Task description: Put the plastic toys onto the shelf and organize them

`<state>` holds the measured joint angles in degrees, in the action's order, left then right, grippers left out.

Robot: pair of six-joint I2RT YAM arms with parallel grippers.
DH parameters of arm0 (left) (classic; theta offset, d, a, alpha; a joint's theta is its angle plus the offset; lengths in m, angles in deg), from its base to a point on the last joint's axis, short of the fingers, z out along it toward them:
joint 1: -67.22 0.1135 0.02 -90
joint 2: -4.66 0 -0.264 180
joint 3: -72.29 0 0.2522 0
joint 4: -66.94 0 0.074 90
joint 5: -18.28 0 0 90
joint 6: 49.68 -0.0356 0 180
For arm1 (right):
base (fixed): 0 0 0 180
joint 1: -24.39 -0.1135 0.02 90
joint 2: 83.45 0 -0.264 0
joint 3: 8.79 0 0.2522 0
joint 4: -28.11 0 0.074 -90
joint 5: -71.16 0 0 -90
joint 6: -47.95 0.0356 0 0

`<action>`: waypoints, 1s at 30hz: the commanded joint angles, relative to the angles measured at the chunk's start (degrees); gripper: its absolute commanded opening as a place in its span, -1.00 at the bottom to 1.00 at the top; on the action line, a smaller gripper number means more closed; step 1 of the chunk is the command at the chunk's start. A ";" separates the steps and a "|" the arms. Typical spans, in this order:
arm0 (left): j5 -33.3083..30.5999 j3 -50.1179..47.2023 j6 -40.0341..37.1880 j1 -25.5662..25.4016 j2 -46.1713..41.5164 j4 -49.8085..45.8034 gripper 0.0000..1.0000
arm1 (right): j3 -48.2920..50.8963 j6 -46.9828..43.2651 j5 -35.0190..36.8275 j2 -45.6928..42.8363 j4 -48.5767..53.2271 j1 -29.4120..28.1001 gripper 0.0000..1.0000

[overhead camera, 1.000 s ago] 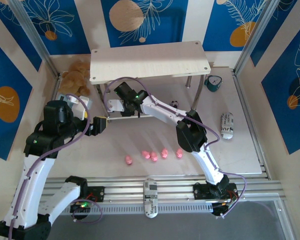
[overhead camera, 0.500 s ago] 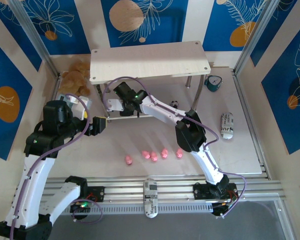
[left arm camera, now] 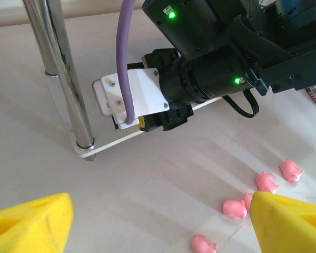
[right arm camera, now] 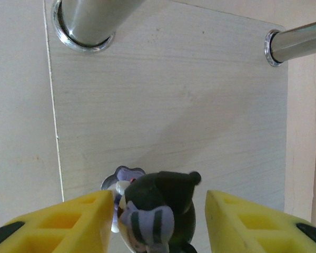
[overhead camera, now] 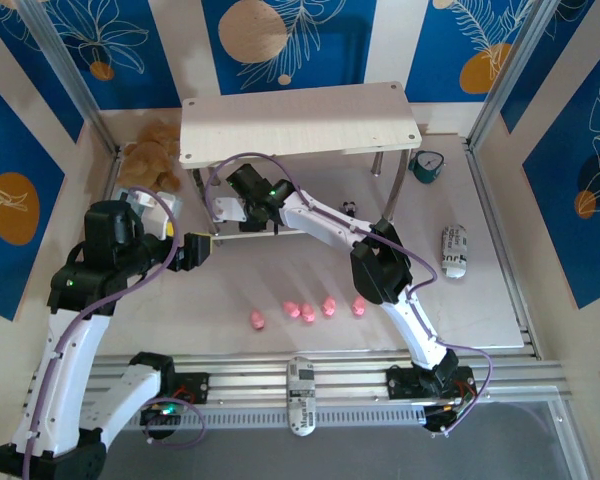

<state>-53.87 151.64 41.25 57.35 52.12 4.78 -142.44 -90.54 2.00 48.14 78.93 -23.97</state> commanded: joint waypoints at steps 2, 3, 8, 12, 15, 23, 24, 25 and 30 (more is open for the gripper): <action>1.89 -0.54 -1.11 1.19 -0.09 1.47 0.73 | -2.24 0.72 -0.36 1.21 0.38 -0.24 0.00; 1.98 -0.61 -1.10 1.30 -0.01 1.47 0.73 | -2.24 0.76 -0.36 1.21 0.34 -0.19 0.00; 2.60 -0.89 -1.10 1.74 0.08 1.66 0.73 | -2.69 1.38 -0.39 1.22 -0.35 -0.16 0.41; 3.02 -0.95 -1.19 2.13 0.13 1.64 0.72 | -2.65 1.25 0.46 1.21 -1.92 -0.15 0.43; 3.42 -0.95 -1.20 2.41 0.15 1.56 0.72 | -2.88 1.47 0.60 1.21 -2.40 -0.10 0.48; 4.01 -1.26 -1.30 3.19 0.00 1.55 0.72 | -2.81 1.47 0.96 1.03 -2.72 -0.23 0.51; 4.20 -1.31 -1.37 3.28 0.00 1.56 0.72 | -2.80 1.47 1.16 0.99 -2.99 -0.22 0.51; 4.36 -1.25 -1.36 3.42 0.01 1.56 0.72 | -2.66 1.47 1.30 0.95 -3.21 -0.24 0.52; 4.71 -1.36 -1.41 3.72 0.03 1.47 0.72 | -2.41 1.47 2.14 0.38 -3.68 -0.27 0.52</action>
<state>-50.81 150.80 41.21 60.11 52.15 5.78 -143.10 -89.92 3.27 48.78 77.19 -23.97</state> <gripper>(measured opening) 0.861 0.759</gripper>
